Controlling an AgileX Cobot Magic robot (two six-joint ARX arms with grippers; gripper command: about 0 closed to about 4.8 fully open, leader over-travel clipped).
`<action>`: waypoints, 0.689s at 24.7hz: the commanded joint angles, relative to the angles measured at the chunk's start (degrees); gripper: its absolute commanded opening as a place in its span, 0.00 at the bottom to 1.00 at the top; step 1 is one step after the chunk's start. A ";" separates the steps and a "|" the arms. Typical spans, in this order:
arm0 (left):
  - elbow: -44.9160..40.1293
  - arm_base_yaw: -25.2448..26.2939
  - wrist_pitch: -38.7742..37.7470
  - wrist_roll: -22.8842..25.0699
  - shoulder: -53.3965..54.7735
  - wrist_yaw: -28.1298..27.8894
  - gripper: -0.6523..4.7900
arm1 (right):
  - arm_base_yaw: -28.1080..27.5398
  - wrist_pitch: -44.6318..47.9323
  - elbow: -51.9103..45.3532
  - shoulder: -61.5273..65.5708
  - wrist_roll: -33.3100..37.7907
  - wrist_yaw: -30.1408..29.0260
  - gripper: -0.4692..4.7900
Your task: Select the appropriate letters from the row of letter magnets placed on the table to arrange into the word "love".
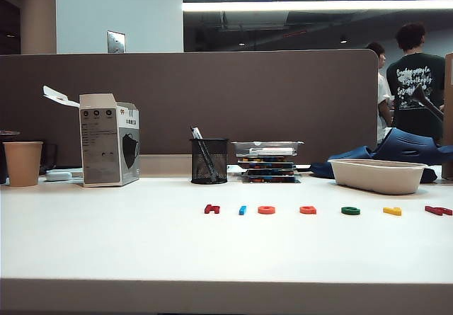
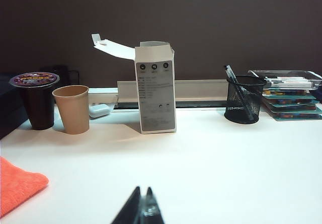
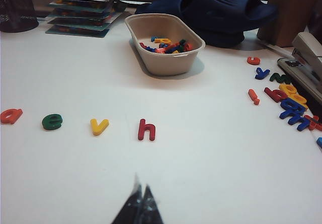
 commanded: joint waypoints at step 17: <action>8.50 0.04 -7.61 -3.61 0.13 6.71 0.11 | -0.02 1.05 -0.24 -0.42 -0.11 0.26 0.10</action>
